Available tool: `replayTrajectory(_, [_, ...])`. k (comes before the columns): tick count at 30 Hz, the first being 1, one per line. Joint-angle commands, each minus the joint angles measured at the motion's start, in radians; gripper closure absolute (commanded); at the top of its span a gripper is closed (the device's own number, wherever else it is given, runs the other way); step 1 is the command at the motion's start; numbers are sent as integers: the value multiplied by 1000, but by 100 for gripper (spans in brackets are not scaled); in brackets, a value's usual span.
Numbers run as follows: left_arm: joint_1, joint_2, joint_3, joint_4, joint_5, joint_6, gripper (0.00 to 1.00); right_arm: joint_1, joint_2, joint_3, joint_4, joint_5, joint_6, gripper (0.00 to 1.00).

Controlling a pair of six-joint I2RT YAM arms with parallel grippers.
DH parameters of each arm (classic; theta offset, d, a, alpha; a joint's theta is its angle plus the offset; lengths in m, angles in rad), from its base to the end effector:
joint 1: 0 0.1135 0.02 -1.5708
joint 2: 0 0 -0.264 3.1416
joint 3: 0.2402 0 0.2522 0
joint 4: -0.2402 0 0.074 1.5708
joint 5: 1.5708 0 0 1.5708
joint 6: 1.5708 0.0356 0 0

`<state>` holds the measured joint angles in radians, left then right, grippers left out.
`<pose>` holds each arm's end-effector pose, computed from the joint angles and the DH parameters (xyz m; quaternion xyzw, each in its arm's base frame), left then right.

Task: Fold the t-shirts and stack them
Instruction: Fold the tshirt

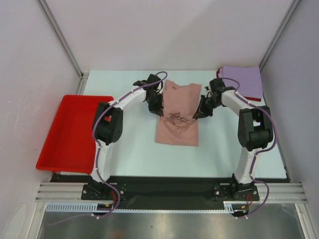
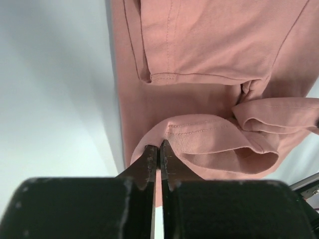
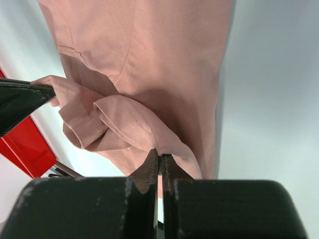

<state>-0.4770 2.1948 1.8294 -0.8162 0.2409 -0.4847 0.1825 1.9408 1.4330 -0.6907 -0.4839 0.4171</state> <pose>0.4098 -0.2213 0.1958 0.0195 0.9741 -0.1933 0.1157 0.3875 0.0883 0.1947 0.0676 0.9527 0.2780 0.1021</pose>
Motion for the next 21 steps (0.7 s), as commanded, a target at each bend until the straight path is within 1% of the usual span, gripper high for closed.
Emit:
replayTrajectory(1, [8,2,47,5,8,31,94,-18,1,38,10,1,-8,100])
replayTrajectory(2, [8,2,57,9,3,32,92,-24,4,41,14,2,-8,100])
replayTrajectory(3, [8,3,73,5,-17,32,88,-37,9,47,17,-1,-6,97])
replayTrajectory(4, [11,9,91,-14,-29,35,77,-43,24,58,22,-11,-6,94])
replayTrajectory(5, [14,13,128,-20,-43,37,73,-49,32,66,28,-12,-8,89])
replayTrajectory(6, [17,16,148,-30,-78,40,68,-60,44,76,26,-13,-8,76])
replayTrajectory(8, [18,-6,169,-40,-138,41,60,-74,55,110,25,-15,-1,75])
replayTrajectory(9, [18,-47,168,-35,-170,41,56,-83,50,116,34,-10,5,68])
replayTrajectory(10, [18,-65,162,-28,-222,46,46,-93,38,131,42,-19,11,62])
replayTrajectory(11, [17,-93,151,-28,-238,47,44,-94,30,145,36,-19,12,57])
replayTrajectory(13, [15,-167,119,-11,-230,60,43,-74,6,149,11,-54,9,52])
replayTrajectory(14, [14,-194,58,1,-206,61,45,-57,-23,136,-3,-64,3,50])
replayTrajectory(15, [12,-252,15,47,-171,64,47,-40,-42,124,-16,-55,-6,49])
replayTrajectory(16, [9,-277,-30,69,-128,67,56,-2,-60,106,-26,-47,-11,49])
replayTrajectory(17, [2,-299,-123,95,-50,69,58,14,-101,60,-17,-39,-3,49])
replayTrajectory(18, [-5,-322,-171,127,-2,61,60,32,-118,25,5,-36,14,51])
replayTrajectory(19, [-9,-348,-217,188,36,43,66,44,-129,-3,32,-48,32,52])
replayTrajectory(20, [-17,-354,-292,221,104,22,70,67,-134,-28,98,-56,51,54])
replayTrajectory(21, [-23,-356,-324,285,132,-17,74,77,-126,-63,123,-70,87,58])
